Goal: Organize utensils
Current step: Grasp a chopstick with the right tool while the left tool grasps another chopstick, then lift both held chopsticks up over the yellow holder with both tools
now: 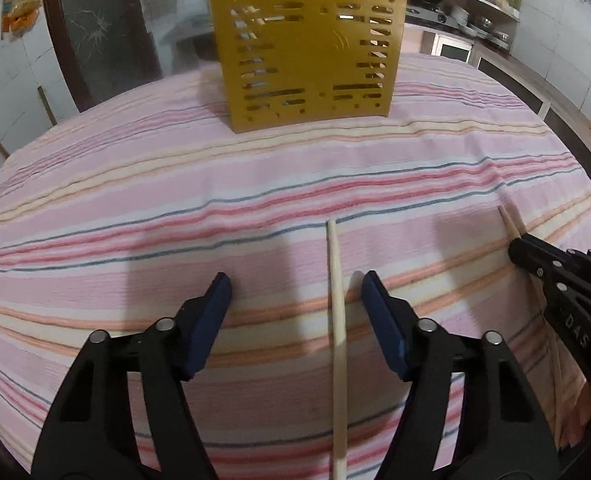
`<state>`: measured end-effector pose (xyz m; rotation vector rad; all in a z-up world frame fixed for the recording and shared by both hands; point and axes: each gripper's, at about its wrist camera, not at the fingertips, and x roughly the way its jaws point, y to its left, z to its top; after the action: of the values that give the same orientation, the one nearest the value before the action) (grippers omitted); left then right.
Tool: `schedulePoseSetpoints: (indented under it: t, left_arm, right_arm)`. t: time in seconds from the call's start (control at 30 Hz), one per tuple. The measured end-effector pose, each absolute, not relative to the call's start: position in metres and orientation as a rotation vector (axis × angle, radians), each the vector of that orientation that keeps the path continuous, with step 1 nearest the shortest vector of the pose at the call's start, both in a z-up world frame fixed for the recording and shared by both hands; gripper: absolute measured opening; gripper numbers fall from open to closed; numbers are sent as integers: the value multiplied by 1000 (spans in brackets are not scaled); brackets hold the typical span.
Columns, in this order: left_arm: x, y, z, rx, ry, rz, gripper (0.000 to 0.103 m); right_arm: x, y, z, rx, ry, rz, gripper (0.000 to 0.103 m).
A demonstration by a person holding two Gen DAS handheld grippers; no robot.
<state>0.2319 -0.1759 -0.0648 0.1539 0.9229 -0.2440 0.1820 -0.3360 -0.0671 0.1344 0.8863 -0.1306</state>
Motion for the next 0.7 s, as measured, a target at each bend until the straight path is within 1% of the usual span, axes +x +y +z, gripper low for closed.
schedulePoseSetpoints:
  t: [0.03, 0.07, 0.13, 0.23, 0.33, 0.5, 0.7]
  left_arm:
    - [233, -176, -65, 151, 923, -239, 53]
    - [235, -178, -64, 146, 926, -234, 49]
    - [239, -179, -63, 133, 942, -234, 31]
    - [248, -178, -61, 118, 971, -238, 17]
    - [253, -180, -61, 125, 976, -235, 7]
    - [252, -175, -60, 100, 969, -243, 4]
    - [243, -162, -46, 63, 911, -236, 4]
  right_arm:
    - [182, -337, -67, 139, 886, -128, 7]
    - [182, -338, -67, 142, 888, -125, 7]
    - [184, -340, -67, 148, 893, -123, 7]
    - [189, -339, -67, 145, 911, -129, 7]
    - [195, -339, -67, 133, 926, -127, 7]
    - [193, -341, -66, 164, 911, -126, 6]
    - [182, -338, -55, 187, 846, -117, 6]
